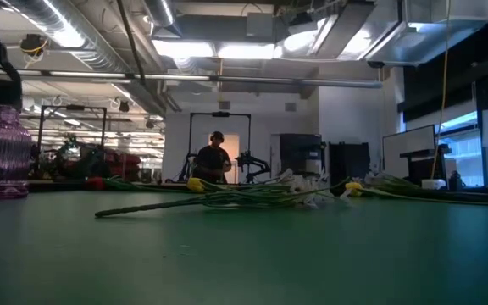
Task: Sort flowers into vase by color
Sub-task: Put the bottom red tulip into the blue vase
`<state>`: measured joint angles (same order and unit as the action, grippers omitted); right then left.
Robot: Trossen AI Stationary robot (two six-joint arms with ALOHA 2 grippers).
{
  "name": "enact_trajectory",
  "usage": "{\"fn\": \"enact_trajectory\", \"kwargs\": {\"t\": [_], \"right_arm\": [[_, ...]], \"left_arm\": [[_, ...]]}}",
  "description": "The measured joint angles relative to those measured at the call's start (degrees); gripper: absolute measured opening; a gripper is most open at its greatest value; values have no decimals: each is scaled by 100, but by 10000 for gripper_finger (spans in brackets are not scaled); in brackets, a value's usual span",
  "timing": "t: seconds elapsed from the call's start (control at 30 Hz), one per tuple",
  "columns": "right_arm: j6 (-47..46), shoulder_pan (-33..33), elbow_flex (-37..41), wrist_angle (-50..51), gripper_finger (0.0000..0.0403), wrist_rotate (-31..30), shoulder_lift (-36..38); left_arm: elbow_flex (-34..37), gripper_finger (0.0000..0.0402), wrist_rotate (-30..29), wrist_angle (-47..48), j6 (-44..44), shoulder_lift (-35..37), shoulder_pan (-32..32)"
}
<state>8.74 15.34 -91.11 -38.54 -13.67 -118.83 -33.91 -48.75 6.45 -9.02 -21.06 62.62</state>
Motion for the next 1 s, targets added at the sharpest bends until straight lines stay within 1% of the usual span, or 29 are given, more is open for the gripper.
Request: {"fn": "enact_trajectory", "kwargs": {"t": [0.07, 0.13, 0.23, 0.3, 0.37, 0.43, 0.47, 0.53, 0.6, 0.77, 0.93, 1.0], "right_arm": [[69, -9, 0, -47, 1, 112, 0], [77, -7, 0, -43, 1, 247, 0], [157, 48, 0, -32, 1, 457, 0], [222, 81, 0, -14, 1, 488, 0], [224, 130, 0, 36, 1, 334, -1], [222, 203, 0, 51, 1, -161, -2], [220, 240, 0, 53, 1, -405, -2], [221, 295, 0, 60, 1, -611, -4], [218, 335, 0, 68, 1, -629, -4], [218, 391, 0, 95, 1, -831, -4], [207, 351, 0, 98, 1, -889, -4], [172, 332, 0, 102, 1, -1029, -4]], "left_arm": [[140, 178, 193, -449, -191, -297, -294], [279, 174, 496, -913, -199, -626, -690], [435, 167, 1149, -1582, -34, -1246, -1432], [451, 164, 1393, -1837, 75, -1707, -1932], [453, 163, 1863, -2114, 75, -2060, -2361], [400, 163, 2486, -2319, 79, -2285, -2692], [350, 163, 2684, -2369, 87, -2376, -2809], [321, 163, 2776, -2336, 100, -2456, -2970], [308, 163, 2865, -2378, 97, -2448, -3038], [297, 163, 3234, -2414, 263, -2289, -3061], [293, 161, 3149, -2460, 292, -2082, -3058], [293, 151, 3134, -2551, 287, -2076, -3063]]}}
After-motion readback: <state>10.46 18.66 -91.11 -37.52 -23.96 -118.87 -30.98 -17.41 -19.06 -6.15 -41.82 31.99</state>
